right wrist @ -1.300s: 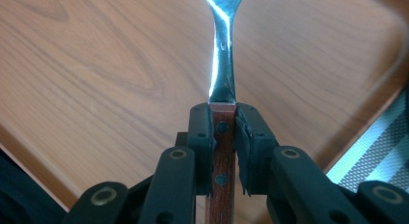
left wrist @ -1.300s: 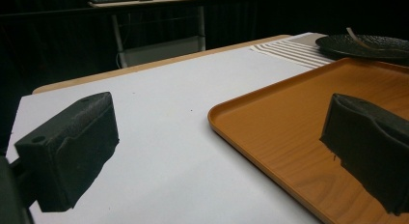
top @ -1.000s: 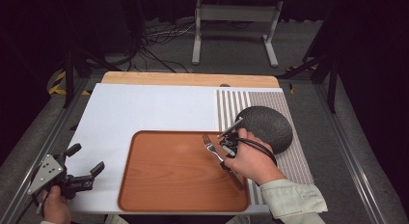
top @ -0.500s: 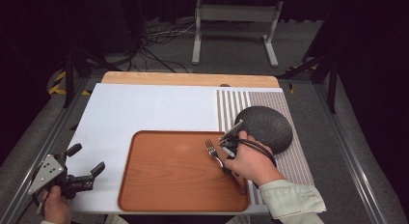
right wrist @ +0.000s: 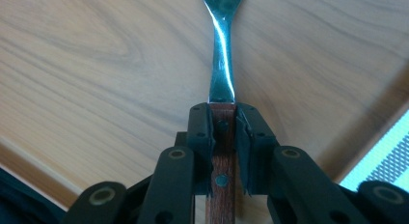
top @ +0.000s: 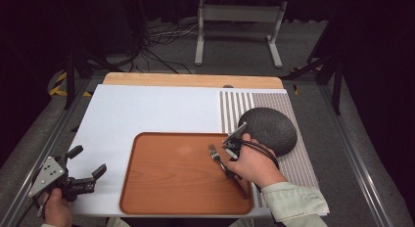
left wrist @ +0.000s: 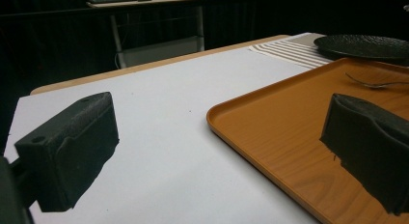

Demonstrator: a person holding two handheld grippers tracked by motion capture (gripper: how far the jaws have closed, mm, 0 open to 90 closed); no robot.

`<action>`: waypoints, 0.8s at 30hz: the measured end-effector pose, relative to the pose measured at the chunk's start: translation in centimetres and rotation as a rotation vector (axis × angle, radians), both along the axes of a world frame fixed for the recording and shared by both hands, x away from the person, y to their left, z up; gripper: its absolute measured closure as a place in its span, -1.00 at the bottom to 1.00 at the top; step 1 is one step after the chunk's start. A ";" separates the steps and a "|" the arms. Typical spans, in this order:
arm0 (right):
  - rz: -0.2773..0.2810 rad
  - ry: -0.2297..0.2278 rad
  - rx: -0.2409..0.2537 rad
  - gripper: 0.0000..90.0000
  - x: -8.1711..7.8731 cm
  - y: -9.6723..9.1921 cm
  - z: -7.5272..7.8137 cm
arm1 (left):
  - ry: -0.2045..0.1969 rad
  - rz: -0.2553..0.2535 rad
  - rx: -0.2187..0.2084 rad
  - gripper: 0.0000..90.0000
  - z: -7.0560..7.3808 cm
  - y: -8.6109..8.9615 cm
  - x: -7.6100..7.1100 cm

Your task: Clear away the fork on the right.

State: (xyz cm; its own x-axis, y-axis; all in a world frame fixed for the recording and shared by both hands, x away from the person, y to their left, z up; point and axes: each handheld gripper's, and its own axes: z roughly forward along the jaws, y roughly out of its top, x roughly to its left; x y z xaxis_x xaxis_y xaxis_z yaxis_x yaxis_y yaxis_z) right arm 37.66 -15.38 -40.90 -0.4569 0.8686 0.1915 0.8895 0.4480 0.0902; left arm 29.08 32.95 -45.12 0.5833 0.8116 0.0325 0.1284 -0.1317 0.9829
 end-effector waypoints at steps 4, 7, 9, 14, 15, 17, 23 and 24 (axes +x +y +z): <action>0.005 0.003 0.007 0.67 0.0 0.0 -0.1 | 0.000 0.000 0.000 -0.99 0.0 0.0 0.0; 0.005 0.001 0.014 0.61 0.0 0.0 -0.1 | 0.000 -0.001 0.001 -0.99 0.0 0.0 0.0; 0.010 -0.017 0.022 0.55 0.1 -0.1 0.1 | 0.003 -0.002 0.003 -0.99 0.0 0.0 0.0; 0.008 -0.050 0.045 0.44 0.1 -0.2 0.5 | 0.000 0.000 0.002 -0.99 0.0 0.0 0.0; 0.014 -0.061 0.050 0.37 0.1 -0.3 0.7 | 0.000 0.000 0.001 -0.99 0.0 0.0 0.0; 0.043 -0.119 0.082 0.07 0.2 -0.4 1.0 | 0.001 0.000 0.001 -0.99 0.0 0.0 0.0; 0.115 -0.287 0.171 -0.45 0.4 -0.6 1.6 | 0.001 0.000 0.003 -0.99 0.0 0.0 0.0; 0.148 -0.325 0.186 -0.52 0.6 -0.7 1.7 | 0.000 0.000 0.001 -0.99 0.0 0.0 0.0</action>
